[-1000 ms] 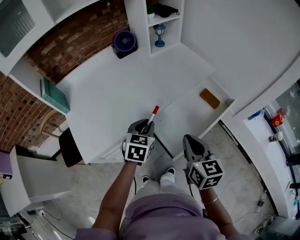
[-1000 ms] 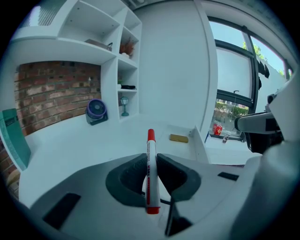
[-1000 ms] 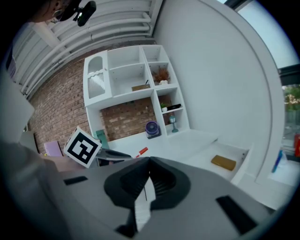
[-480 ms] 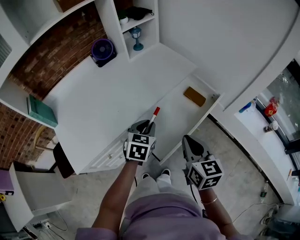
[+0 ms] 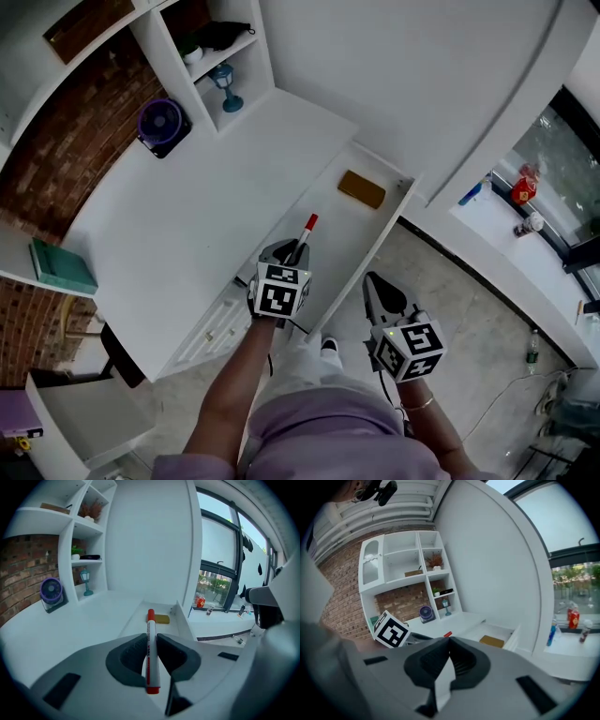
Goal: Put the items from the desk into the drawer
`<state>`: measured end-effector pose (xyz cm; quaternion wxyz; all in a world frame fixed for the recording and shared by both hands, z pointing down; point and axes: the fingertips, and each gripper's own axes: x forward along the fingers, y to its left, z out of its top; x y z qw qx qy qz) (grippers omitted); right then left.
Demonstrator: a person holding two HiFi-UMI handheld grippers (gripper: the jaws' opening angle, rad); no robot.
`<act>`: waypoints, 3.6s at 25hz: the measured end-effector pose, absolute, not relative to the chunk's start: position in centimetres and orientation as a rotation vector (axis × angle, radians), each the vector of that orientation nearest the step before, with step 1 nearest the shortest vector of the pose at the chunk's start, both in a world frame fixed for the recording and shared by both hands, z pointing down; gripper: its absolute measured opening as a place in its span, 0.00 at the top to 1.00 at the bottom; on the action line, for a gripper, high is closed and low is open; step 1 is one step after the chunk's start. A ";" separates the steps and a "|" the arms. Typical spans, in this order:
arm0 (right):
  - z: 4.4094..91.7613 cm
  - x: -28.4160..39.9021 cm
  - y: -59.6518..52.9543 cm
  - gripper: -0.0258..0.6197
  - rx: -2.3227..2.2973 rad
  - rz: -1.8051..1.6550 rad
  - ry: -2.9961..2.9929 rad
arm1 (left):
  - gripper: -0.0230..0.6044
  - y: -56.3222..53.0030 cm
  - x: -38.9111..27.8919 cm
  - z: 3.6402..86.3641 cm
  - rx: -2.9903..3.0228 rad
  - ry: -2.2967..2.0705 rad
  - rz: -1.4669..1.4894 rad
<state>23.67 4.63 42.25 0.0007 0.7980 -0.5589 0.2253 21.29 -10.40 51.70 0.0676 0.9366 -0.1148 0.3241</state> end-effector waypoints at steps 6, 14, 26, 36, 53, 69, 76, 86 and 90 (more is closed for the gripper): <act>42.6 25.9 4.4 0.95 2.585 0.725 -1.642 | 0.86 -11.0 24.1 53.4 2.850 -0.236 1.024; 43.4 27.8 4.3 0.95 2.672 0.775 -1.488 | 0.86 -11.9 27.9 55.2 2.855 -0.093 1.087; 44.8 30.5 4.4 0.95 2.776 0.841 -1.281 | 0.86 -13.4 33.5 58.7 2.815 0.041 1.165; 46.1 32.2 4.3 0.95 2.816 0.896 -1.164 | 0.86 -13.9 36.3 62.6 2.764 0.088 1.256; 47.5 33.7 5.5 0.95 2.848 0.964 -1.062 | 0.86 -14.1 37.8 68.5 2.693 0.070 1.418; 47.9 33.7 5.7 0.95 2.861 0.993 -1.035 | 0.86 -14.0 37.5 71.0 2.644 0.083 1.514; 48.1 33.7 5.8 0.95 2.862 1.002 -1.022 | 0.85 -13.9 37.2 72.1 2.610 0.078 1.545; 48.3 34.2 6.0 0.95 2.864 1.013 -1.027 | 0.83 -13.7 37.4 72.3 2.597 0.069 1.537; 48.3 34.2 6.1 0.95 2.862 1.011 -1.034 | 0.81 -13.6 37.3 72.2 2.583 0.072 1.528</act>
